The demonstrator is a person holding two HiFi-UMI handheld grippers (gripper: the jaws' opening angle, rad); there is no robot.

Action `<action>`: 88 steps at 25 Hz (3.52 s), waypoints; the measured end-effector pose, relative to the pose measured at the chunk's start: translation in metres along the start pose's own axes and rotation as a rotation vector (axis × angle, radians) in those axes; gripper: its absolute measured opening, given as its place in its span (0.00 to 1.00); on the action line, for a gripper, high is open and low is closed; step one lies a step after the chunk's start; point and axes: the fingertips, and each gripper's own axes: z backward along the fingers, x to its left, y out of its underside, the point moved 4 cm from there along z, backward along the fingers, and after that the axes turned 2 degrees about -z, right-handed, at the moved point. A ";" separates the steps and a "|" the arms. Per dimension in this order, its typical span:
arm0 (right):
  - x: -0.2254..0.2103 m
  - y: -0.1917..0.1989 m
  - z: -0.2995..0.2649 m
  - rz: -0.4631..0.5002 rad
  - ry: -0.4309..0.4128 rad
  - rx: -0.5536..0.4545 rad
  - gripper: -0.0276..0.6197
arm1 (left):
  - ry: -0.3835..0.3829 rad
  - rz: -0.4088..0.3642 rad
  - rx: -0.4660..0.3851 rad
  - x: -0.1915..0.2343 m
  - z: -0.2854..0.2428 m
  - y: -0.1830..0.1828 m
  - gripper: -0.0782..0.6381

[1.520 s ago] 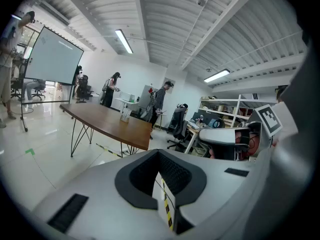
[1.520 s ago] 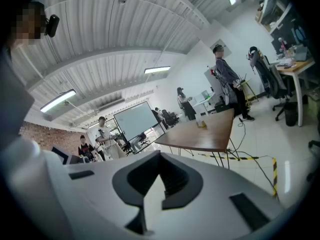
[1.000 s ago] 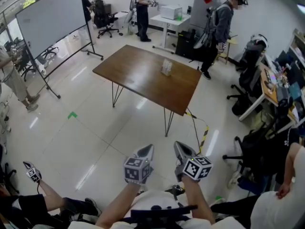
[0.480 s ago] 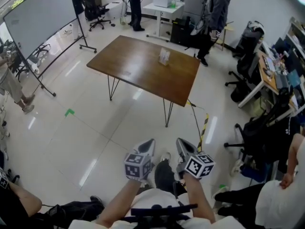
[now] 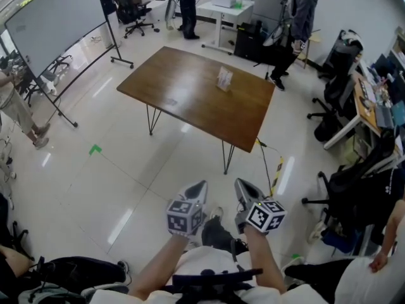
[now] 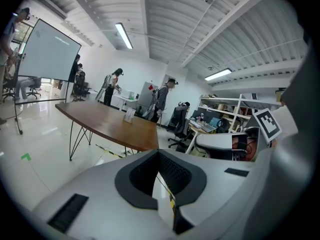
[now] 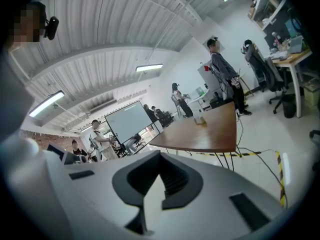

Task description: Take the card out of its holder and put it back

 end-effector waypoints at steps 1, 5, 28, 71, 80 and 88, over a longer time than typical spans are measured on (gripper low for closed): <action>-0.004 -0.006 -0.007 0.001 -0.004 -0.002 0.05 | -0.002 -0.002 -0.002 0.003 -0.007 -0.005 0.10; -0.022 -0.031 -0.030 0.000 -0.016 -0.011 0.05 | -0.006 -0.013 -0.006 0.011 -0.040 -0.024 0.10; -0.120 -0.108 -0.113 -0.012 -0.042 0.025 0.05 | -0.046 0.001 0.007 0.029 -0.175 -0.082 0.10; -0.240 -0.255 -0.397 0.065 0.022 0.082 0.12 | 0.071 -0.007 0.096 0.187 -0.424 -0.227 0.10; -0.282 -0.265 -0.455 0.149 0.066 0.146 0.33 | 0.111 -0.010 0.135 0.201 -0.459 -0.228 0.10; -0.320 -0.268 -0.498 0.233 0.066 0.176 0.35 | 0.134 -0.024 0.177 0.208 -0.490 -0.224 0.10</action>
